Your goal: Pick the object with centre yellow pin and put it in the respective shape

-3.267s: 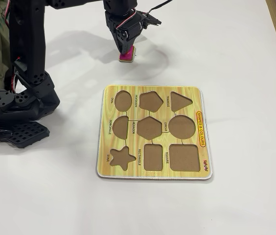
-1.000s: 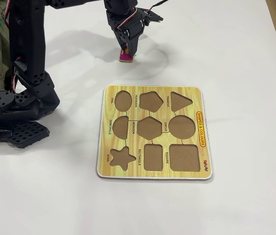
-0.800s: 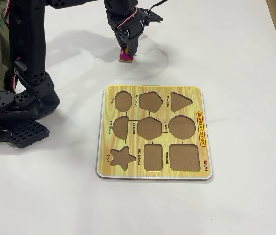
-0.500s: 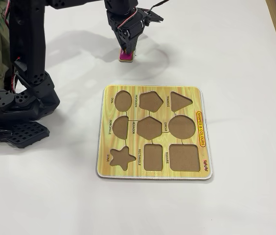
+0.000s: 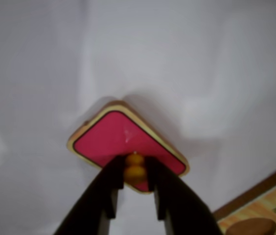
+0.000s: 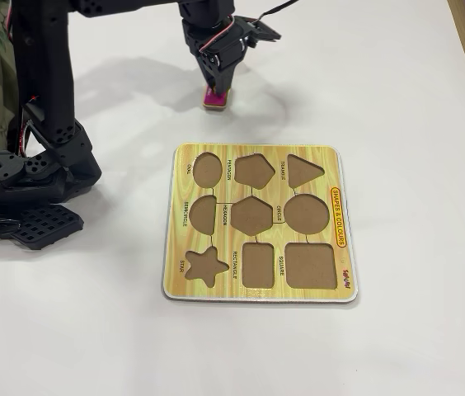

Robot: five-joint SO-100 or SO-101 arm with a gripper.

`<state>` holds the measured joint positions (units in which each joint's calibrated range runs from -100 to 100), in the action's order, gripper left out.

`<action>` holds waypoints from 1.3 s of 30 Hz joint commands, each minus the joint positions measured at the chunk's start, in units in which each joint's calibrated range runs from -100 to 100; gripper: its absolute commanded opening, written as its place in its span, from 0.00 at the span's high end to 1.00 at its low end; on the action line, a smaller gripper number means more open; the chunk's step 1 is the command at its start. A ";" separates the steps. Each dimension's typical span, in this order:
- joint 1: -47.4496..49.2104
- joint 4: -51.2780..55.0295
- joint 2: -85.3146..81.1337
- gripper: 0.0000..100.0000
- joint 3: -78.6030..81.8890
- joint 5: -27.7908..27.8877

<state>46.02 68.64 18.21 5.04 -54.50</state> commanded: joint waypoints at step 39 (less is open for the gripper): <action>-55.79 -0.62 -38.05 0.97 23.92 38.28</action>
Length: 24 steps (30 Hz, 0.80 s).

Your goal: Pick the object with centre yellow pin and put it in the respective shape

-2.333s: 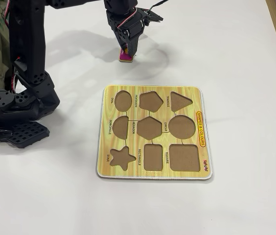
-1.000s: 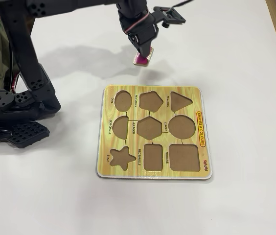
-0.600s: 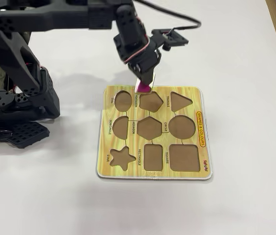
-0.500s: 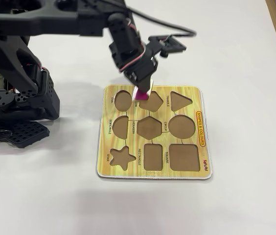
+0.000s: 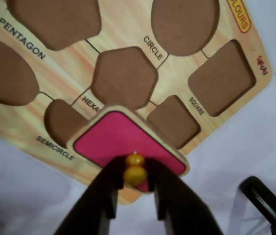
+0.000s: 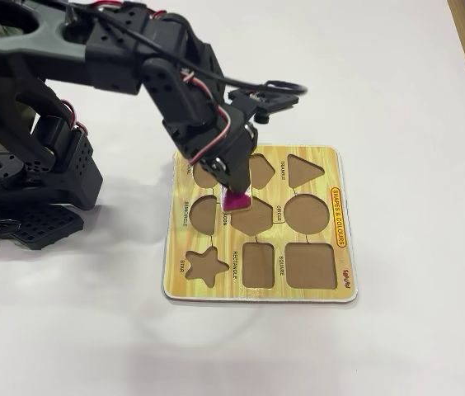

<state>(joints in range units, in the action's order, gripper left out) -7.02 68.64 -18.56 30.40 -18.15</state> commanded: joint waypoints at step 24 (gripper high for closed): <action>-21.70 -3.04 15.13 0.98 -15.02 4.92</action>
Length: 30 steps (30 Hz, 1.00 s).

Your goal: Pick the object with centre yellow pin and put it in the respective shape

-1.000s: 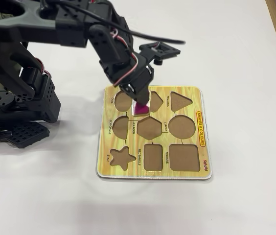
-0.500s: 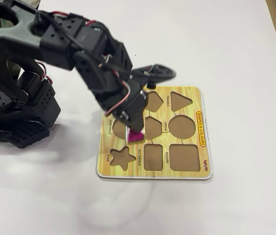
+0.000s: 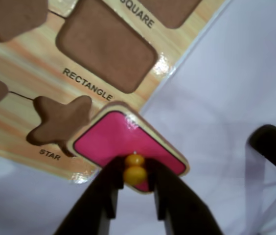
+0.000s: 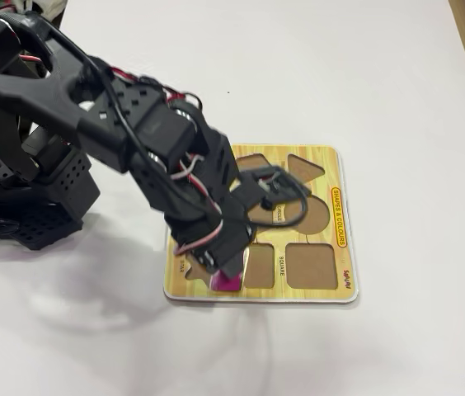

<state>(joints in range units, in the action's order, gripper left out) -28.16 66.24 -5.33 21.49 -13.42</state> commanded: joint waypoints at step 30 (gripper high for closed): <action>11.16 -5.74 11.85 0.98 -9.44 -0.55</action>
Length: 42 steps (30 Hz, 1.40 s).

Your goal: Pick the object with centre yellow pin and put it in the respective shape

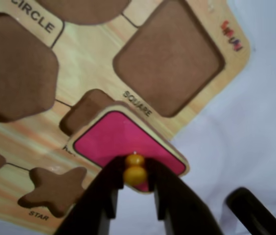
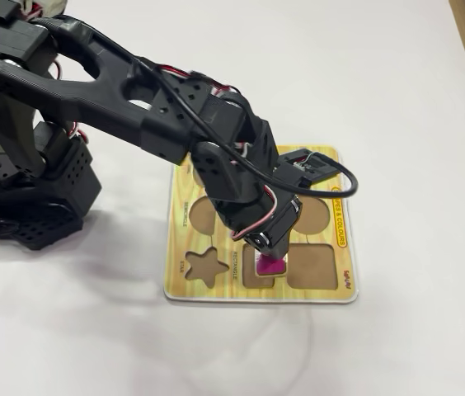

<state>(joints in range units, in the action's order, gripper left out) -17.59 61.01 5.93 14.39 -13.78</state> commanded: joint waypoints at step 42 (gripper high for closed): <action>-0.38 0.01 5.29 0.98 -2.25 0.44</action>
<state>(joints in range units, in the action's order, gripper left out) -17.40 61.01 11.86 14.39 -13.68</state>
